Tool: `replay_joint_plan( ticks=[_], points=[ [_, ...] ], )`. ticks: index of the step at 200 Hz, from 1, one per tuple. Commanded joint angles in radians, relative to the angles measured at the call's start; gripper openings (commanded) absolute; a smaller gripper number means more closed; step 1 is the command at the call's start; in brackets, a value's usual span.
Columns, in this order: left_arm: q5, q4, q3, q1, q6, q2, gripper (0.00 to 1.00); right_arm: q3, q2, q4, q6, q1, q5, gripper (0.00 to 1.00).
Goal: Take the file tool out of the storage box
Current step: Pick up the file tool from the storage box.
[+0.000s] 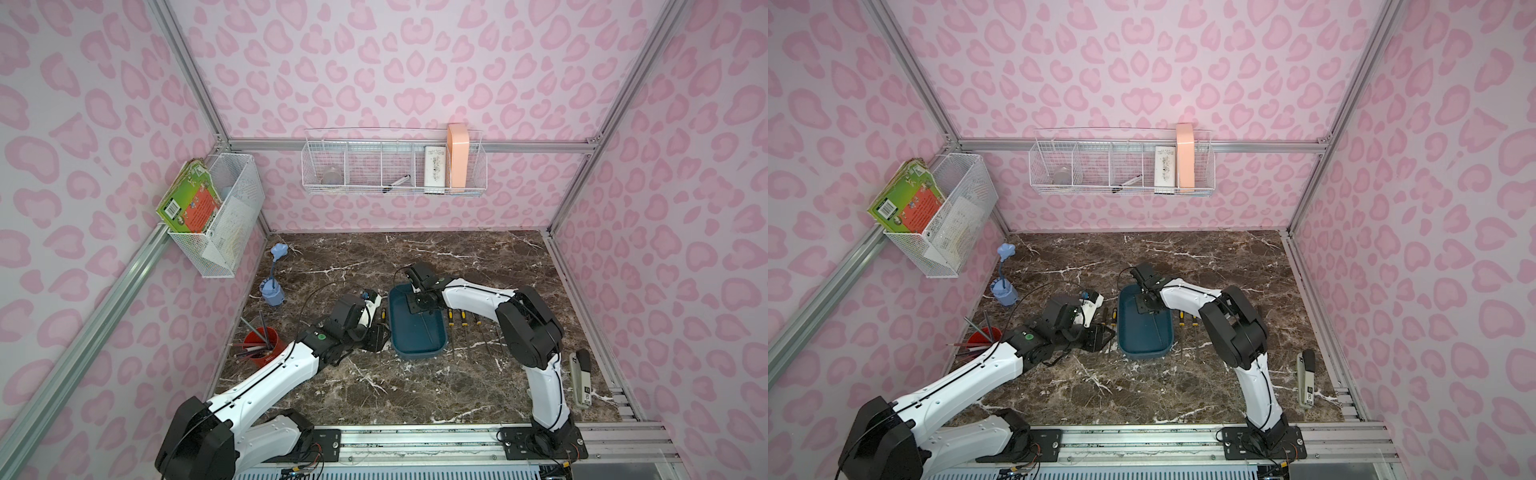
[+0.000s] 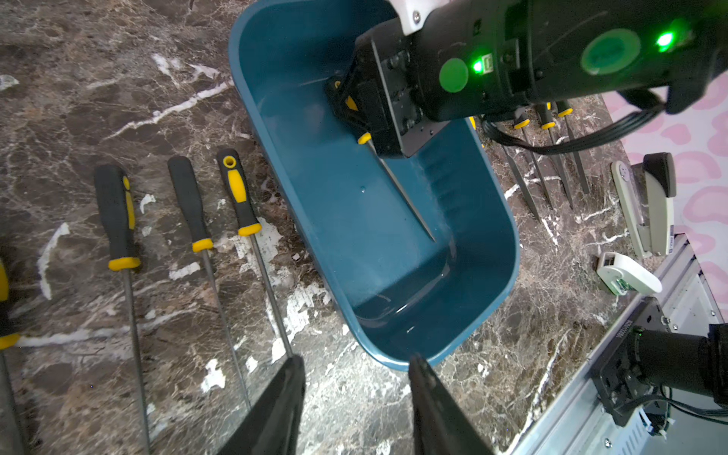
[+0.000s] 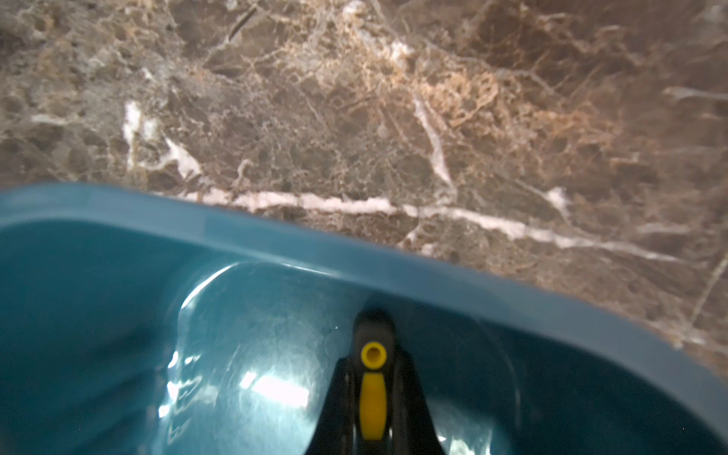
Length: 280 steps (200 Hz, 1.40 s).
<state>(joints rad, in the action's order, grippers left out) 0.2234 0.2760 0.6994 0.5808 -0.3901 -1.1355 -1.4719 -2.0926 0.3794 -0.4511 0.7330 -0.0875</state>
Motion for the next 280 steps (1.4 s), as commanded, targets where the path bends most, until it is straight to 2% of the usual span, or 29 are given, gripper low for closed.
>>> replay_joint_plan(
  ticks=[1,13,28,43,59,79,89,93,108,124,141,155,181,222,245,280],
  points=[
    [0.014,-0.045,-0.005,-0.001,-0.003,0.015,0.49,0.001,0.042,-0.015,0.012,0.000,0.019,0.00],
    [0.034,-0.063,-0.002,-0.001,-0.007,0.016,0.51,0.008,0.071,-0.048,0.019,-0.001,0.019,0.00],
    [0.085,-0.086,0.007,0.000,0.000,0.004,0.59,0.025,0.112,-0.104,0.028,-0.010,0.035,0.00],
    [0.141,-0.114,0.010,0.001,0.002,-0.007,0.60,0.053,0.154,-0.164,0.027,-0.024,0.065,0.00],
    [0.177,-0.160,-0.001,0.001,-0.017,-0.008,0.66,0.085,0.207,-0.233,0.027,-0.037,0.113,0.00],
    [0.250,-0.273,-0.031,0.001,-0.031,0.006,0.79,0.149,0.283,-0.335,0.031,-0.049,0.193,0.00],
    [0.291,-0.353,-0.048,0.001,-0.048,0.016,0.96,0.189,0.325,-0.401,0.033,-0.058,0.250,0.00],
    [0.303,-0.374,-0.052,0.001,-0.055,0.020,0.98,0.202,0.341,-0.429,0.029,-0.062,0.269,0.00],
    [0.333,-0.436,-0.060,0.008,-0.078,0.026,0.98,0.240,0.396,-0.503,0.017,-0.070,0.307,0.00],
    [0.317,-0.506,-0.081,0.011,-0.115,0.028,0.98,0.277,0.445,-0.563,0.006,-0.077,0.346,0.00],
    [0.304,-0.637,-0.127,0.018,-0.170,0.018,0.94,0.340,0.493,-0.660,-0.053,-0.094,0.430,0.00],
    [0.314,-0.716,-0.143,0.029,-0.200,-0.009,0.90,0.388,0.527,-0.735,-0.090,-0.093,0.449,0.00],
    [0.290,-0.635,-0.063,0.074,-0.142,-0.086,0.90,0.415,0.553,-0.759,-0.106,-0.076,0.439,0.00],
    [0.297,-0.688,-0.018,0.113,-0.148,-0.203,0.87,0.458,0.563,-0.824,-0.130,-0.060,0.432,0.00],
    [0.284,-0.689,-0.011,0.116,-0.150,-0.220,0.79,0.472,0.573,-0.828,-0.127,-0.060,0.408,0.00],
    [0.272,-0.694,-0.011,0.117,-0.151,-0.240,0.75,0.487,0.586,-0.832,-0.127,-0.062,0.399,0.00]
  ],
)
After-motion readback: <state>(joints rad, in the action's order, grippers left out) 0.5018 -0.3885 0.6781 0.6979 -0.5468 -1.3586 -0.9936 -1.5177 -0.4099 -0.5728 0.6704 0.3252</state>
